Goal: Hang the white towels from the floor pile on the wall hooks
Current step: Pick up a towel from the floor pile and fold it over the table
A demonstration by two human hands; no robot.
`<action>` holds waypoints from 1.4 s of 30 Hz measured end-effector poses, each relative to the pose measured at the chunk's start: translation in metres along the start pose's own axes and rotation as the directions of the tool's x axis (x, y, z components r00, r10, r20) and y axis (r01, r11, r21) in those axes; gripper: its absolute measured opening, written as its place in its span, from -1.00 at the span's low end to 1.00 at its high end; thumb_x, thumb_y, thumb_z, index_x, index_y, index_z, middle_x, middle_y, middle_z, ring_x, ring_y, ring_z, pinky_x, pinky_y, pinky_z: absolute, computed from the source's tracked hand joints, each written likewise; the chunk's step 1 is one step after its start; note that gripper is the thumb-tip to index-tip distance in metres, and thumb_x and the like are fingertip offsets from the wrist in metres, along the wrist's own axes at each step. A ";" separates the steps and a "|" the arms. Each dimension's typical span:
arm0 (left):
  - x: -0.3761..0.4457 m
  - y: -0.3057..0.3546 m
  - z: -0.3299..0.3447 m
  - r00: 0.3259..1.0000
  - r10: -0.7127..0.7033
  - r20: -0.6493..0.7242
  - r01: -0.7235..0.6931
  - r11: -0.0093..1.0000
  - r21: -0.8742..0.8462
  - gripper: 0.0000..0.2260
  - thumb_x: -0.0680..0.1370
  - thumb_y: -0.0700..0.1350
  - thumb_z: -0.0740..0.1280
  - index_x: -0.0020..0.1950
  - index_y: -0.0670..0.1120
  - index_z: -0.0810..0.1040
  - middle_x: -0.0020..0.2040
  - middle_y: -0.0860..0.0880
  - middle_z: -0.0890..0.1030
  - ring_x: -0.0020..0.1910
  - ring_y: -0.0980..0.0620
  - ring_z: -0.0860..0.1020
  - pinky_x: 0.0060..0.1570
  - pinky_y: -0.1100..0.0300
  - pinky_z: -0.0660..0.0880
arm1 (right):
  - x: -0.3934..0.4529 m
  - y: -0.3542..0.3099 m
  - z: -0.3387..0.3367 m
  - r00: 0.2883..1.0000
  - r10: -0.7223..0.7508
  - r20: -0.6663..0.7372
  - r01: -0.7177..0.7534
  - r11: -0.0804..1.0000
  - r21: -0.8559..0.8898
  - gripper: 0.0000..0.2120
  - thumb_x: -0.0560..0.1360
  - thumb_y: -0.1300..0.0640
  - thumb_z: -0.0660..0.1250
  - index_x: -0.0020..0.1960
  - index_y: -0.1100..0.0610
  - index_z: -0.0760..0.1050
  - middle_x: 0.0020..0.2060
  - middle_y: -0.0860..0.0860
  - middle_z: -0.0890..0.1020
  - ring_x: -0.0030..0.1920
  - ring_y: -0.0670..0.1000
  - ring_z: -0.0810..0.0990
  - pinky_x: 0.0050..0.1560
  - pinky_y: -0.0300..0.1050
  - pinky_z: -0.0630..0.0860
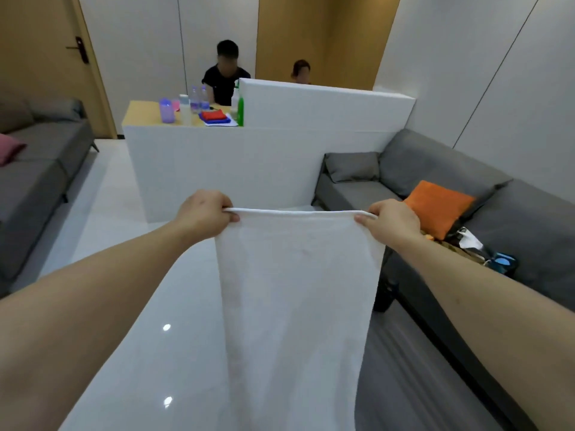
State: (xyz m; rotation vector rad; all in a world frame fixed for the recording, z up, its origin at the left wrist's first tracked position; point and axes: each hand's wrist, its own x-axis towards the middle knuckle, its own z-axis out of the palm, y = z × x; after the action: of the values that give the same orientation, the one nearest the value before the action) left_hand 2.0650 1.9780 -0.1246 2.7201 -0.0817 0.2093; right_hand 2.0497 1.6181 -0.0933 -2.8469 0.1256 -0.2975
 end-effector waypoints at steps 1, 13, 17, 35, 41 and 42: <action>0.025 0.002 -0.002 1.000 -0.015 -0.020 0.015 1.000 -0.004 -0.83 0.49 0.06 0.41 -0.24 0.01 0.56 -0.25 -0.03 0.59 -0.16 -0.10 0.54 -0.24 0.14 0.42 | 0.028 -0.003 0.000 1.000 0.005 -0.013 -0.005 1.000 -0.009 -0.74 0.51 -0.21 0.32 -0.27 -0.10 0.52 -0.22 -0.03 0.63 -0.11 0.08 0.58 -0.23 -0.10 0.38; 0.208 0.050 -0.043 0.925 -0.054 -0.377 0.015 0.994 -0.105 -0.90 0.53 0.02 0.38 -0.09 0.06 0.68 -0.24 0.02 0.56 -0.17 -0.05 0.48 -0.18 0.17 0.35 | 0.216 -0.008 -0.026 0.965 -0.064 -0.255 0.144 0.939 0.311 -0.85 0.53 0.19 0.35 0.00 0.17 0.69 -0.12 0.08 0.70 -0.03 0.08 0.59 -0.04 -0.16 0.41; 0.215 0.060 -0.016 0.929 -0.034 -0.367 -0.013 0.992 -0.124 -0.91 0.53 -0.03 0.40 -0.08 0.02 0.70 -0.23 0.00 0.60 -0.18 -0.03 0.50 -0.17 0.19 0.35 | 0.226 0.021 -0.009 0.975 -0.092 -0.202 0.153 0.938 0.312 -0.85 0.54 0.23 0.34 0.02 0.18 0.68 -0.12 0.07 0.69 -0.08 0.03 0.56 -0.10 -0.24 0.31; 0.003 0.167 0.303 0.964 -0.265 -0.035 0.265 0.964 0.019 -0.82 0.58 -0.08 0.30 -0.08 -0.08 0.69 -0.20 -0.03 0.58 -0.22 0.01 0.50 -0.24 0.17 0.40 | 0.110 0.309 0.193 0.930 -0.119 0.348 0.010 0.954 0.299 -0.83 0.56 0.21 0.32 0.05 0.10 0.69 0.00 0.09 0.71 0.04 0.13 0.63 0.03 -0.11 0.53; -0.090 0.206 0.385 0.930 -0.335 0.149 0.325 0.942 0.086 -0.80 0.59 -0.10 0.28 -0.11 -0.10 0.68 -0.20 -0.06 0.58 -0.20 -0.03 0.52 -0.19 0.09 0.50 | 0.031 0.399 0.232 0.830 -0.124 0.543 -0.015 0.970 0.244 -0.81 0.57 0.17 0.31 0.08 0.09 0.68 -0.06 0.09 0.71 -0.04 0.10 0.64 -0.15 -0.20 0.41; -0.104 0.210 0.392 0.923 -0.349 0.162 0.339 0.937 0.086 -0.79 0.59 -0.10 0.28 -0.10 -0.11 0.69 -0.20 -0.07 0.59 -0.21 -0.04 0.52 -0.18 0.08 0.52 | 0.017 0.408 0.236 0.815 -0.118 0.568 -0.015 0.974 0.225 -0.81 0.56 0.19 0.31 0.06 0.09 0.69 -0.08 0.09 0.71 -0.04 0.11 0.64 -0.15 -0.17 0.45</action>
State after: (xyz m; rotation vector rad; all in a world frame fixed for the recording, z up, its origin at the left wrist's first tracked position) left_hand 1.9971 1.6305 -0.4130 2.7462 0.3567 -0.1329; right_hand 2.0933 1.2868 -0.4262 -2.5831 -0.1057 0.5242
